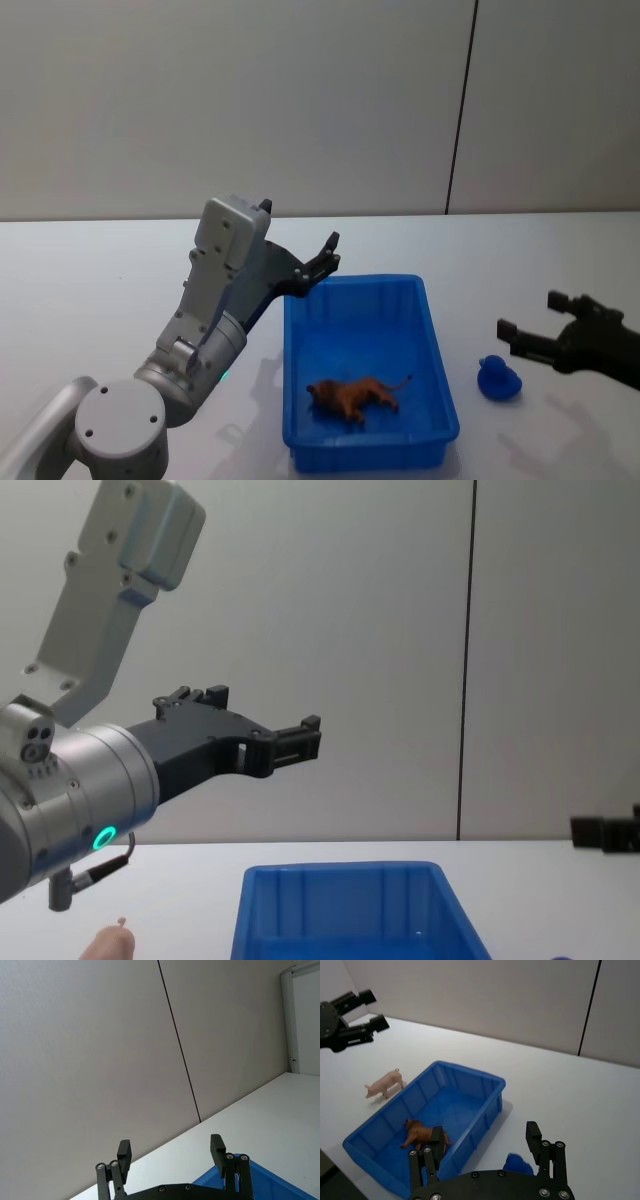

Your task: Pick up the two dolls from the table and place them into the box.

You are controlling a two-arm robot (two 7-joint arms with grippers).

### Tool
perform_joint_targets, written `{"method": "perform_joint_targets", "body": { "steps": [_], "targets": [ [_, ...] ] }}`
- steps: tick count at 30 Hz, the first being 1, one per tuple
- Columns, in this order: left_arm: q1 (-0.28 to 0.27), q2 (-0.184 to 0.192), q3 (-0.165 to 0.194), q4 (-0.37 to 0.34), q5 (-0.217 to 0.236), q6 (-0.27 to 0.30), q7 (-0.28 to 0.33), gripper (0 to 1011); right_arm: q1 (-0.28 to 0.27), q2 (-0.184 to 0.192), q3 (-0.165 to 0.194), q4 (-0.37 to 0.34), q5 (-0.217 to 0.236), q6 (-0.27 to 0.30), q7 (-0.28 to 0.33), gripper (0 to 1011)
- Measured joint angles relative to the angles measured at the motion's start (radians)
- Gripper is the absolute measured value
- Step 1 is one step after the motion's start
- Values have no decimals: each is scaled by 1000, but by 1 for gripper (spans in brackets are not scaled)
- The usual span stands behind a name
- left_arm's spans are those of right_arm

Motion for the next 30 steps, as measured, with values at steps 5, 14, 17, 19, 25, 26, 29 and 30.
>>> {"method": "perform_joint_targets", "body": {
  "steps": [5,14,17,19,25,26,29,30],
  "targets": [
    [0,0,0,0,0,0,0,1001,-15,16,-3,-10,-8,54,-2,1001],
    [0,0,0,0,0,0,0,1001,-33,32,-19,-13,-69,116,-40,1001],
    [0,0,0,0,0,0,0,1001,-32,31,-29,-2,-92,123,-45,1001],
    [0,0,0,0,0,0,0,1001,-25,26,-37,9,-112,126,-46,1001],
    [0,0,0,0,0,0,0,1001,7,0,-66,51,-163,127,-40,1001],
    [0,0,0,0,0,0,0,1001,14,-5,-71,60,-172,126,-39,1001],
    [0,0,0,0,0,0,0,1001,35,-25,-87,92,-195,121,-36,1001],
    [0,0,0,0,0,0,0,1001,39,-28,-90,97,-200,120,-35,1001]
  ]
}}
